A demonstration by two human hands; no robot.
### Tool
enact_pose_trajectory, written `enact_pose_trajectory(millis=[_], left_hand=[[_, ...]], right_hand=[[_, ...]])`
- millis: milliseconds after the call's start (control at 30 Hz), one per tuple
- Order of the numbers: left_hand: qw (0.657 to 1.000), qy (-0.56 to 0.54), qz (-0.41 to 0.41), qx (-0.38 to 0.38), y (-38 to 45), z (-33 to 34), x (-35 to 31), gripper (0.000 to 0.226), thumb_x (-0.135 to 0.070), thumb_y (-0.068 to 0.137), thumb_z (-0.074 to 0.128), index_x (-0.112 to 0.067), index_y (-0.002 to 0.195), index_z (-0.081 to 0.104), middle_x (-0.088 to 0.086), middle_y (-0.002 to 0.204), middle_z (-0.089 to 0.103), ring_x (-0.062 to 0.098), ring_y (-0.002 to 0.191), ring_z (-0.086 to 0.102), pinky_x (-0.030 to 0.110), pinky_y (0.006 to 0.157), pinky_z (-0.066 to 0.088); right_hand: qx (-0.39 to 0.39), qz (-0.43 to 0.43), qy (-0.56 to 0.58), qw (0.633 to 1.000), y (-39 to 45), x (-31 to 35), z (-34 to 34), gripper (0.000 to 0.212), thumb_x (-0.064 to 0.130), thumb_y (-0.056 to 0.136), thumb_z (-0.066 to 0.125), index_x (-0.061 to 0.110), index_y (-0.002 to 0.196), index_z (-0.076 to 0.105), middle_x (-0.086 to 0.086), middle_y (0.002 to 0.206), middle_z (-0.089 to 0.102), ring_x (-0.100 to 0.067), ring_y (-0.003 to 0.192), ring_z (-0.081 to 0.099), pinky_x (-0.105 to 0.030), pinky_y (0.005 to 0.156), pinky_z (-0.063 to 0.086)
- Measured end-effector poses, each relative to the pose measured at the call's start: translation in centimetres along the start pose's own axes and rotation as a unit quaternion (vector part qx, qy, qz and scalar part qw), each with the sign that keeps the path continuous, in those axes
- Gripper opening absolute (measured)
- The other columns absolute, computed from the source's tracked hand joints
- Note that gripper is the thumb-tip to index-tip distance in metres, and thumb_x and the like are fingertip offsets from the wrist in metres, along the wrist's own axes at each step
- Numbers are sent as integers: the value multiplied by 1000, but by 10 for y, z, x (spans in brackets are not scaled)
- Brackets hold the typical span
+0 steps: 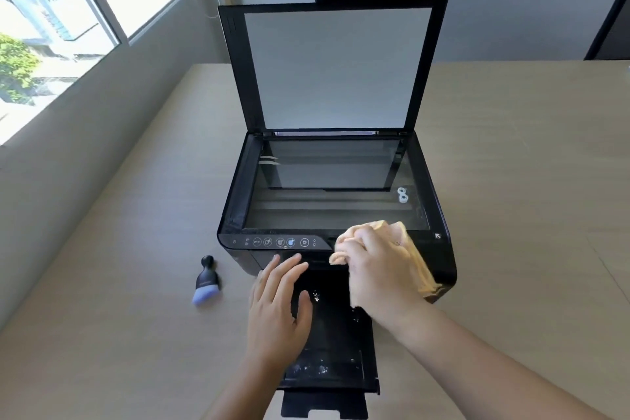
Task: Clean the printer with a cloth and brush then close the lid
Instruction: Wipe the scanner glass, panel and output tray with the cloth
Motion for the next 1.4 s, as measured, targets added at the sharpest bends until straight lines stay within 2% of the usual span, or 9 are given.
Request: enact_pose_trajectory(millis=[167,300,400,533,700,867,1067,1200,1400], left_hand=[[999,-11,10,-31,12,-16,0,37,-20,86,52,-19,122,60,-6,128,57,17,126,49,37,104,41],[997,0,-30,-71,19,-45,20,38,-21,84,55,-18,121,62,-6,125,56,17,120,50,21,106,29],[988,-5,-120,-92,27,-64,51,46,-25,83,65,-21,128,54,-4,133,49,18,125,45,23,104,29],[968,-96,-232,-19,41,-62,95,86,-34,76,78,-29,146,28,-11,146,35,10,135,38,40,107,40],[944,-215,-244,55,52,-50,106,103,-22,73,83,-32,151,16,-16,146,38,5,132,42,29,112,34],[939,-245,-228,79,59,-58,115,101,-11,73,83,-28,151,22,-11,141,46,6,124,51,21,101,37],[931,-251,-218,149,69,-65,130,77,-12,76,80,-33,140,43,-20,134,55,-15,100,59,1,79,44],[923,-265,-221,172,72,-64,137,72,-13,74,80,-36,136,52,-18,125,64,-18,101,59,-1,75,44],[919,-267,-220,188,77,-68,143,65,-14,75,80,-37,130,56,-17,112,69,-16,94,62,0,72,45]], right_hand=[[65,14,-20,998,4,2,19,50,19,48,81,26,96,69,6,93,60,-18,75,62,-31,56,43],[37,43,-70,996,-7,-41,-1,29,4,62,72,21,86,69,0,86,59,-26,71,61,-35,53,43],[10,33,-51,998,-1,-32,-4,24,4,66,68,22,82,70,2,84,58,-24,66,59,-38,56,42],[-37,14,35,999,10,18,8,20,10,73,64,19,88,73,3,84,61,-19,66,60,-28,57,44],[9,19,40,999,48,57,40,29,16,65,63,32,88,70,9,91,59,-16,77,59,-30,79,39],[30,-34,49,998,53,81,49,31,14,67,59,25,93,71,1,91,63,-28,77,53,-41,73,48],[-58,106,18,993,5,-1,14,33,22,82,41,23,92,72,-1,88,62,-33,83,57,-45,78,49],[-58,94,25,994,31,39,24,32,22,76,41,24,84,72,4,88,64,-24,84,59,-37,86,39],[69,-22,55,996,83,161,80,19,18,71,59,21,87,69,-1,93,63,-26,85,56,-37,79,46]])
Point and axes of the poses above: each hand's wrist, its own y-axis towards the middle knuckle, its own z-axis out of the palm, x = y × z, the point moved 10 cm from there along y, towards the middle knuckle
